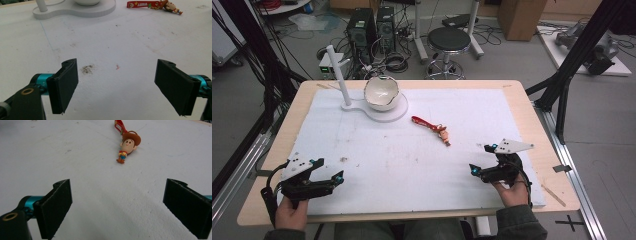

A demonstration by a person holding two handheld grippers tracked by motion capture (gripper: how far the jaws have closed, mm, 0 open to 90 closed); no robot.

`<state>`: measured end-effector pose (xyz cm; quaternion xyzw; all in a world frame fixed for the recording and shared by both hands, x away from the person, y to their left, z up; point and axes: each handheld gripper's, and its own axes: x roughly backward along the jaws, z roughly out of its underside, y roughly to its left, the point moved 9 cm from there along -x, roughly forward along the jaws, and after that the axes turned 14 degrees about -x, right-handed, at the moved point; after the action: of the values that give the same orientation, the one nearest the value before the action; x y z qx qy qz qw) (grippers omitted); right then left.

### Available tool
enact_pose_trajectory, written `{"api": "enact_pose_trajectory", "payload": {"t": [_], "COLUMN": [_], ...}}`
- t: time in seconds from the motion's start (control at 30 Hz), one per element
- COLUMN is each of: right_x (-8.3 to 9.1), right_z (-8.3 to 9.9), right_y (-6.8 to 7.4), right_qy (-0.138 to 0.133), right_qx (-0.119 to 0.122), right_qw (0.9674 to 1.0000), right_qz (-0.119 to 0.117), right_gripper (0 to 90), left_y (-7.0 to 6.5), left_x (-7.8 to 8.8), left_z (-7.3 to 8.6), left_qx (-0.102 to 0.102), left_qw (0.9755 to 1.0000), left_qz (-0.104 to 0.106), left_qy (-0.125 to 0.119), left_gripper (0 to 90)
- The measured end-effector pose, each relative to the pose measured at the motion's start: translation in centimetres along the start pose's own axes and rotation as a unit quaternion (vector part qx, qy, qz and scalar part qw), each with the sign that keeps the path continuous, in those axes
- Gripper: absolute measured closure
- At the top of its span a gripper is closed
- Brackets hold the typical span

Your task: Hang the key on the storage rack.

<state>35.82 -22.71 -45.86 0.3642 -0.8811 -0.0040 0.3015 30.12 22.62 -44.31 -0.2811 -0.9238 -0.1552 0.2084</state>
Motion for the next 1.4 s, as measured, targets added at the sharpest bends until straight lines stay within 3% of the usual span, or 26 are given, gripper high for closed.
{"api": "enact_pose_trajectory", "payload": {"t": [0.43,1.27,1.4], "right_x": [0.0,-1.0,-0.9], "right_z": [0.3,0.5,-0.1], "right_y": [0.3,1.2,1.4], "right_qy": [0.003,0.021,0.012], "right_qx": [-0.004,0.015,0.017], "right_qw": [1.0000,0.9997,0.9997], "right_qz": [-0.002,-0.004,-0.008], "right_gripper": [7.6,7.6,7.6], "left_y": [-0.1,-0.4,-0.4], "left_x": [-0.3,0.2,0.3], "left_z": [-0.2,0.0,0.0], "left_qx": [-0.003,-0.011,-0.009], "left_qw": [1.0000,0.9999,0.9999], "left_qz": [0.004,-0.003,-0.002], "left_qy": [-0.001,-0.004,-0.005], "left_gripper": [19.6,19.5,19.5]}}
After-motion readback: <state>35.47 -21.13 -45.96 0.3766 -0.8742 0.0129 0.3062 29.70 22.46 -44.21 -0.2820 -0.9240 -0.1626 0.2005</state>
